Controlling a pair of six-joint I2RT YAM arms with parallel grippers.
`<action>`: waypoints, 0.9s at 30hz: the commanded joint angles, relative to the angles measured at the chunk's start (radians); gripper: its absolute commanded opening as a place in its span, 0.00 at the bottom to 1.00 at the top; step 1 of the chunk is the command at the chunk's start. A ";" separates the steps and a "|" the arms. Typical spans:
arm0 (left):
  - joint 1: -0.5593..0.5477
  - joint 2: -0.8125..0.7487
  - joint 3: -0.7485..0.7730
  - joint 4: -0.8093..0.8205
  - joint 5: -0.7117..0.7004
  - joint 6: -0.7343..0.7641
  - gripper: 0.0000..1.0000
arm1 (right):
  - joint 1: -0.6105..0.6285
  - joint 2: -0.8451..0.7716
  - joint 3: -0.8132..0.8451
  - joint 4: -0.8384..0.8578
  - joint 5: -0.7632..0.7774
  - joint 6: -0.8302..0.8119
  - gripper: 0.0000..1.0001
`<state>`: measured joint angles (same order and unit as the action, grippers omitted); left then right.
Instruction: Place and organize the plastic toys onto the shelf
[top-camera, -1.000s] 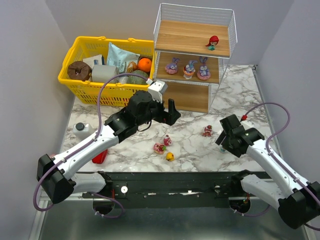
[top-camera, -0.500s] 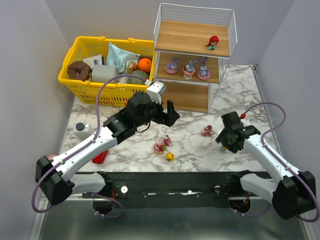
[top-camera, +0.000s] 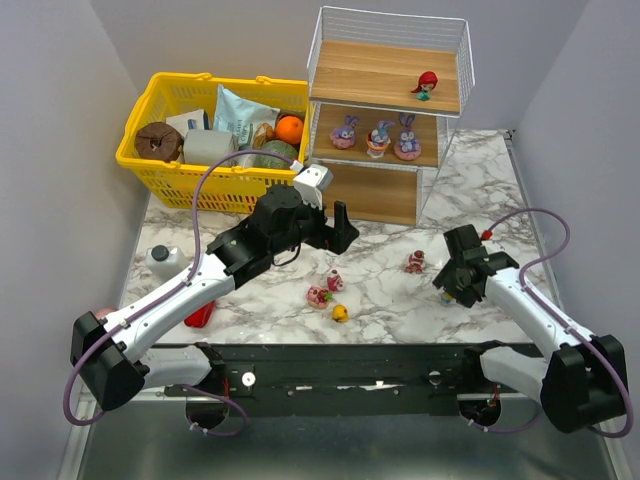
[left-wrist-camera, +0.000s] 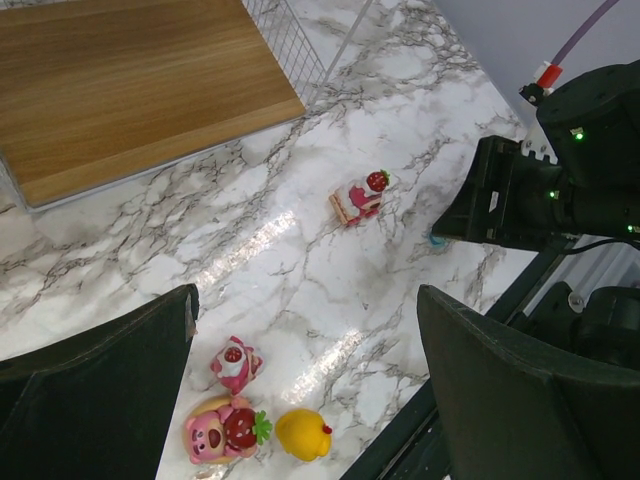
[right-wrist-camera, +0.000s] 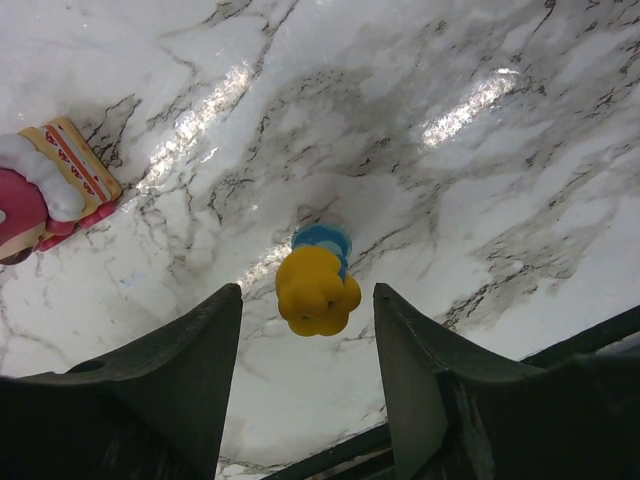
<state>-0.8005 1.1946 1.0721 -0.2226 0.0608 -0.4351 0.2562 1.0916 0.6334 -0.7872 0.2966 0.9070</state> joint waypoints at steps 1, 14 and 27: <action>-0.002 -0.018 0.003 0.012 -0.013 0.016 0.99 | -0.021 0.025 -0.014 0.048 0.006 -0.019 0.61; 0.000 -0.018 -0.001 0.015 -0.003 0.022 0.99 | -0.034 0.027 -0.009 0.066 -0.047 -0.068 0.25; -0.005 0.014 -0.057 0.173 0.259 0.044 0.99 | -0.035 -0.160 0.222 -0.099 -0.376 -0.167 0.04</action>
<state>-0.8005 1.1950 1.0481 -0.1665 0.1421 -0.4103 0.2272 0.9825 0.7433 -0.8200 0.1066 0.7872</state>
